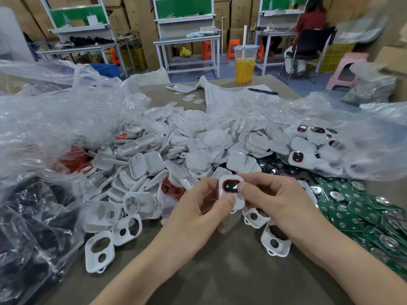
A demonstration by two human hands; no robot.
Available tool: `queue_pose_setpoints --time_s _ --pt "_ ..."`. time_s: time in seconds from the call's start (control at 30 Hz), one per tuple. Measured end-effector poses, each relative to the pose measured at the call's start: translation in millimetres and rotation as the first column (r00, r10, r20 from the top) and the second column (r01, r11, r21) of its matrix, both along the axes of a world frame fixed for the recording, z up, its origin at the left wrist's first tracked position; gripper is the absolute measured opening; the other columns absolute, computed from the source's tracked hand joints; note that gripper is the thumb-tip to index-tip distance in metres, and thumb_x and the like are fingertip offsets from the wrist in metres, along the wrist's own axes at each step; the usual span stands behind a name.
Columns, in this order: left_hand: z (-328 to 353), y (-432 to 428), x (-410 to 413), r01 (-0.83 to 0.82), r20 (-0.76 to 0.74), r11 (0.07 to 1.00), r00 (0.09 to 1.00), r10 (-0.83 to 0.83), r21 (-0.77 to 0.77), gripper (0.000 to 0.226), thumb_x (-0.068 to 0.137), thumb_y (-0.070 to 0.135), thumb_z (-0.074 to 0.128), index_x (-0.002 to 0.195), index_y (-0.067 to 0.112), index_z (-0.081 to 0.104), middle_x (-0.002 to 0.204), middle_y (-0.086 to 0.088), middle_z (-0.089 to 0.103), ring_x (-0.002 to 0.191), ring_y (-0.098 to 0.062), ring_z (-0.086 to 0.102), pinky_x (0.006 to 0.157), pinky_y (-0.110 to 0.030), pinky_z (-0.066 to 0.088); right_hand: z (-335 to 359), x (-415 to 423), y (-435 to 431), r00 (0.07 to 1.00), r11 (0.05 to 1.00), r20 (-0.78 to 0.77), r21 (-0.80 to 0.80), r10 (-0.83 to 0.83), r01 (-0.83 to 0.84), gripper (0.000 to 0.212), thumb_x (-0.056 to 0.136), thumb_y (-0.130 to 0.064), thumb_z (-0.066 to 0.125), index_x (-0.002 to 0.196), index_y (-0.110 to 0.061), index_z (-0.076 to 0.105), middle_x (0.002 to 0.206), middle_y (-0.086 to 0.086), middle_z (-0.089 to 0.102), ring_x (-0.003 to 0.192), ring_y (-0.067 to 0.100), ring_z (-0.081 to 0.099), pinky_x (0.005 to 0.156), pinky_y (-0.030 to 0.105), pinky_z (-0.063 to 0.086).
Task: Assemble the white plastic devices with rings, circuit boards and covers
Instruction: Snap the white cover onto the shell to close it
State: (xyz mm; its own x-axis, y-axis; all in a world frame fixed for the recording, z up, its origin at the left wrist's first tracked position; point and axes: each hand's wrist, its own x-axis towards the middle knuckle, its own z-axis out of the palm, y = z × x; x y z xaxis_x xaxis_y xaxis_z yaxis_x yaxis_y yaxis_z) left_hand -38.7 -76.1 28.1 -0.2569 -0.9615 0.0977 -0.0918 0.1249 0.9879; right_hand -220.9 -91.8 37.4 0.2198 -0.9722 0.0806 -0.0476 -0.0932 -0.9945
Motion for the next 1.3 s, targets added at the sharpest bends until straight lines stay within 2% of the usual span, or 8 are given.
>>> queue_pose_setpoints --time_s 0.1,0.5,0.6,0.73,0.87,0.97,1.13,1.3 --pt "1 1 2 0.008 0.051 1.000 0.999 -0.007 -0.011 0.018 0.096 0.024 0.062 0.112 0.030 0.065 0.096 0.008 0.075 0.071 -0.002 0.063 0.066 -0.016 0.052 -1 0 -1 1.000 1.000 0.016 0.016 0.006 -0.006 0.013 0.087 -0.033 0.071 0.096 -0.036 0.080 0.079 -0.001 0.077 0.067 0.006 0.066 0.065 0.014 0.051" --pt "-4 2 4 -0.065 0.029 0.997 0.997 0.066 -0.029 0.024 0.101 0.023 0.060 0.109 0.044 0.069 0.091 0.007 0.074 0.072 -0.011 0.062 0.066 -0.026 0.055 -4 0 -3 0.999 0.998 0.033 -0.068 0.000 0.003 0.021 0.086 -0.041 0.067 0.105 -0.038 0.077 0.094 -0.005 0.078 0.083 0.008 0.072 0.076 0.015 0.054" --pt "-6 5 7 -0.102 0.095 0.992 0.990 0.108 -0.070 0.024 0.100 0.043 0.056 0.117 0.058 0.062 0.081 0.009 0.071 0.072 -0.006 0.064 0.072 -0.027 0.052 -1 -7 -9 0.977 0.961 0.072 -0.180 -0.200 0.210 0.022 0.099 -0.022 0.059 0.110 -0.034 0.074 0.098 -0.011 0.076 0.090 0.008 0.071 0.078 0.020 0.055" --pt "16 0 -18 -0.082 0.096 0.992 0.991 0.092 -0.101 0.028 0.097 0.053 0.055 0.122 0.062 0.058 0.082 0.014 0.070 0.074 0.000 0.065 0.071 -0.020 0.051 1 -27 -14 0.872 0.836 0.037 -0.268 -0.488 0.479 0.030 0.101 -0.019 0.052 0.105 -0.042 0.071 0.095 -0.018 0.072 0.073 0.021 0.062 0.055 0.022 0.048" --pt "40 -55 -76 -0.043 0.214 0.990 0.974 0.072 -0.138 0.026 0.105 0.032 0.049 0.126 0.043 0.060 0.084 0.016 0.071 0.070 0.006 0.063 0.063 -0.012 0.047 0 -40 -13 0.786 0.742 0.125 -0.270 -0.605 0.614 0.028 0.101 -0.024 0.050 0.113 -0.048 0.058 0.096 -0.015 0.070 0.065 0.005 0.061 0.054 0.018 0.046" --pt "52 -97 -126 0.020 0.238 0.998 0.971 -0.005 -0.059 0.036 0.107 0.019 0.046 0.141 0.022 0.056 0.111 -0.001 0.071 0.089 -0.009 0.068 0.088 -0.030 0.056 1 -43 -10 0.782 0.734 0.127 -0.282 -0.610 0.618 0.026 0.098 -0.029 0.051 0.112 -0.051 0.055 0.095 -0.015 0.069 0.067 0.003 0.064 0.057 0.021 0.051" --pt "56 -112 -146 0.009 0.314 0.979 0.948 0.056 -0.202 0.055 0.103 0.003 0.034 0.148 0.031 0.046 0.123 0.008 0.062 0.107 -0.018 0.066 0.101 -0.040 0.052 -1 -45 -8 0.782 0.741 0.041 -0.295 -0.621 0.604 0.026 0.098 -0.027 0.050 0.106 -0.051 0.056 0.096 -0.021 0.066 0.050 -0.001 0.054 0.046 0.023 0.044" --pt "29 -66 -70 -0.021 0.421 0.891 0.876 0.235 -0.454 0.041 0.105 0.017 0.040 0.134 0.043 0.052 0.123 0.031 0.060 0.112 0.008 0.058 0.094 -0.013 0.043 -6 -45 -8 0.816 0.804 -0.201 -0.405 -0.543 0.435 0.023 0.098 -0.026 0.050 0.102 -0.047 0.060 0.097 -0.026 0.066 0.075 -0.002 0.061 0.064 0.014 0.046"
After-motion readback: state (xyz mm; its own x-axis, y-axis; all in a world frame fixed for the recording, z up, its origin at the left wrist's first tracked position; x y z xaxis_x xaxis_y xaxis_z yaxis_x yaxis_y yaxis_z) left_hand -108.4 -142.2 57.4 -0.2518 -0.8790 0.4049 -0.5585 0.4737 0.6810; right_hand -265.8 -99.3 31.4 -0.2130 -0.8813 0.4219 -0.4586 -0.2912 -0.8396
